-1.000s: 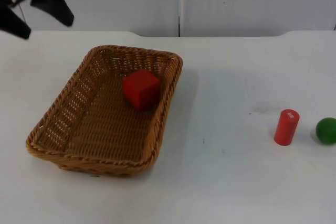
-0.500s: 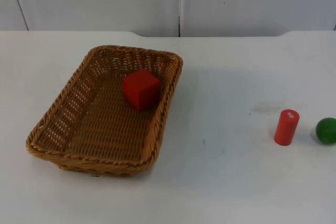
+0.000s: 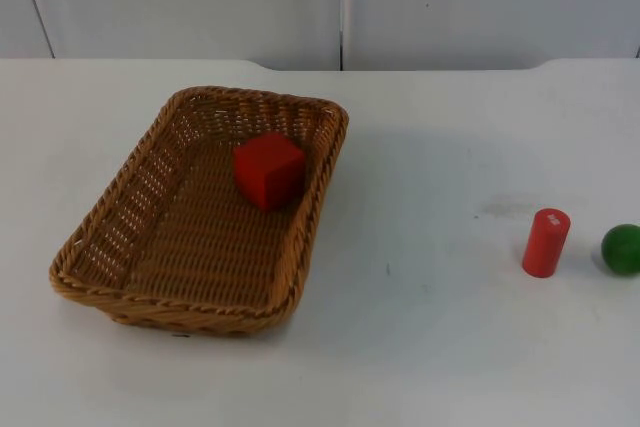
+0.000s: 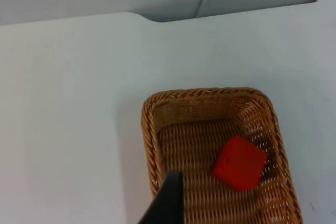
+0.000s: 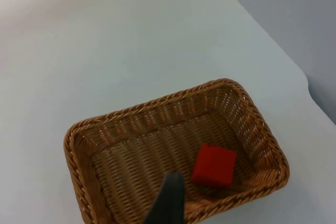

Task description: Pick up the basket with the left hand and place the object to the left of the red cylinder into the basket with the right hand.

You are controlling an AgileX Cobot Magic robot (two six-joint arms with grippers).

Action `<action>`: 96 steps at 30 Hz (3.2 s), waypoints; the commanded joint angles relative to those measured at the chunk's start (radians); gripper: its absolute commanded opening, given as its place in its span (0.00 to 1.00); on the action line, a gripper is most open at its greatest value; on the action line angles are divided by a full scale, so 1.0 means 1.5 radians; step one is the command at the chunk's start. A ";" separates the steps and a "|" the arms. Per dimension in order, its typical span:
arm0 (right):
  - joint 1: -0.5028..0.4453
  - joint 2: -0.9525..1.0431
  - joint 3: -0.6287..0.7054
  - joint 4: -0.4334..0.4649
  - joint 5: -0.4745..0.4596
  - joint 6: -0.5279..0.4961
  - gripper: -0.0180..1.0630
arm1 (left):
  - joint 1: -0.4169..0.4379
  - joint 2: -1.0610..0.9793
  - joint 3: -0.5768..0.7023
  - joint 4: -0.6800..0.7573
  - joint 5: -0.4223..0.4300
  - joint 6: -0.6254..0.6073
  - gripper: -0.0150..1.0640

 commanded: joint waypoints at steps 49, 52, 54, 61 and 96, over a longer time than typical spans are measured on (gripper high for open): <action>0.004 -0.233 0.490 0.023 -0.284 0.063 0.73 | 0.001 -0.590 0.458 0.018 -0.156 -0.018 0.79; 0.004 -0.258 0.519 0.023 -0.298 0.064 0.73 | 0.001 -0.613 0.458 0.020 -0.139 -0.018 0.79; 0.004 -0.285 0.545 0.023 -0.301 0.065 0.73 | 0.001 -0.633 0.458 0.041 -0.127 -0.036 0.79; 0.004 -0.385 0.628 0.023 -0.307 0.089 0.73 | 0.001 -0.698 0.458 0.125 -0.112 -0.118 0.79; 0.004 -0.823 0.790 0.017 -0.213 0.101 0.73 | 0.001 -1.023 0.656 0.357 -0.088 -0.375 0.79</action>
